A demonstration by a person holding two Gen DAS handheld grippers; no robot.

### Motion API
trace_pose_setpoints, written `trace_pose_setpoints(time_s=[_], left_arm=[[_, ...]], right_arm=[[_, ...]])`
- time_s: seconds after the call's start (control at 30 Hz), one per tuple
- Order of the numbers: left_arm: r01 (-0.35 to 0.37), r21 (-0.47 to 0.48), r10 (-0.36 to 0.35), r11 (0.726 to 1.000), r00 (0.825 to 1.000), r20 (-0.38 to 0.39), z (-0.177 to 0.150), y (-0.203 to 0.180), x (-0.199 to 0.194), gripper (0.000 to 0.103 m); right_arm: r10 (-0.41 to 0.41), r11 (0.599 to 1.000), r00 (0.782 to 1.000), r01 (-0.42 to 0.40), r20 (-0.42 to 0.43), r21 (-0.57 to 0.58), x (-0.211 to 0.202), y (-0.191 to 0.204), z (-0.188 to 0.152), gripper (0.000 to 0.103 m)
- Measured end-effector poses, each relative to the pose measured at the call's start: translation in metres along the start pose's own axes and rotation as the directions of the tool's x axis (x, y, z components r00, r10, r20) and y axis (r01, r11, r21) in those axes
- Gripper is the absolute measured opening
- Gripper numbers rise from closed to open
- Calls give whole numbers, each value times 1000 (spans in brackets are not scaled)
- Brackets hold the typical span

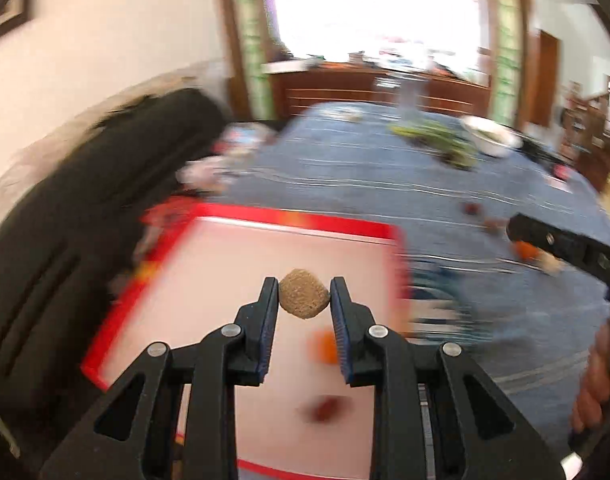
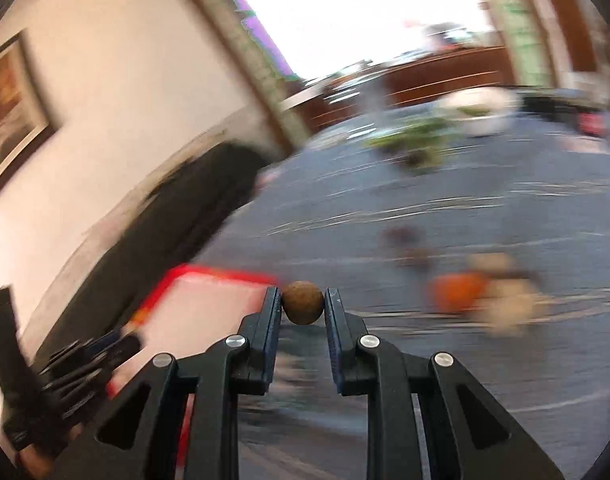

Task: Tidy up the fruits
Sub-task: 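Carry the brown fruit and tan cake into the red tray and release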

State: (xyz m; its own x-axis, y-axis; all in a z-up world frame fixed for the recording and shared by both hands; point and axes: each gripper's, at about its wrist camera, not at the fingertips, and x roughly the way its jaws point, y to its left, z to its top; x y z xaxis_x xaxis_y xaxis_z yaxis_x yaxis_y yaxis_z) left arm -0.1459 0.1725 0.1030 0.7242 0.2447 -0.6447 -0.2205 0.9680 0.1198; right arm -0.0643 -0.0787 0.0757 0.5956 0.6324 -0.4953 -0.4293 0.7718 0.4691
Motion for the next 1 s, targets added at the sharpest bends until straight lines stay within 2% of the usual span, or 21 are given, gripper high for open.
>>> trace_pose_setpoints(time_s=[0.03,0.1,0.23,0.33,0.53,0.6,0.63,0.67,0.73,0.8,0.87,1.0], left_arm=[[-46,-18,46,999,999,-2,-2,16,5,28],[-84,-46,83,995,996,-31,-8,36,17,28],[-105,-69,96,992,989,-113,-27,52,44,28],[-107,-70,97,992,985,-142,-33,50,56,28],[-151,-52,139,987,973,-186,-36,45,71,28],[-162,-47,149,986,967,-207,-39,45,71,31],[-163,-51,149,985,966,-213,-39,45,70,39],[-167,-56,151,984,964,-217,-38,44,69,55],[-173,-66,157,983,968,-195,-37,41,61,67],[-181,-60,169,982,972,-160,-35,34,49,69],[-170,-56,160,984,977,-139,-33,25,39,78],[-119,-12,117,993,989,-94,-31,-6,18,80]], right_arm=[[37,999,999,-38,-35,-25,19,22,0,20],[77,995,993,-82,-92,-52,49,51,-2,20],[87,989,979,-107,-183,-101,102,86,-12,20],[50,986,968,-87,-245,-141,131,93,-23,20],[-16,986,948,-37,-316,-160,154,86,-33,21],[-21,985,948,-35,-317,-170,150,84,-34,21],[-25,984,945,-35,-326,-176,147,84,-34,22],[-18,984,942,-44,-336,-175,144,83,-34,24],[11,984,946,-68,-324,-163,132,83,-33,26],[41,983,960,-89,-276,-164,111,77,-32,30],[45,982,971,-86,-235,-167,88,73,-32,34],[37,986,987,-62,-158,-153,42,47,-29,37]])
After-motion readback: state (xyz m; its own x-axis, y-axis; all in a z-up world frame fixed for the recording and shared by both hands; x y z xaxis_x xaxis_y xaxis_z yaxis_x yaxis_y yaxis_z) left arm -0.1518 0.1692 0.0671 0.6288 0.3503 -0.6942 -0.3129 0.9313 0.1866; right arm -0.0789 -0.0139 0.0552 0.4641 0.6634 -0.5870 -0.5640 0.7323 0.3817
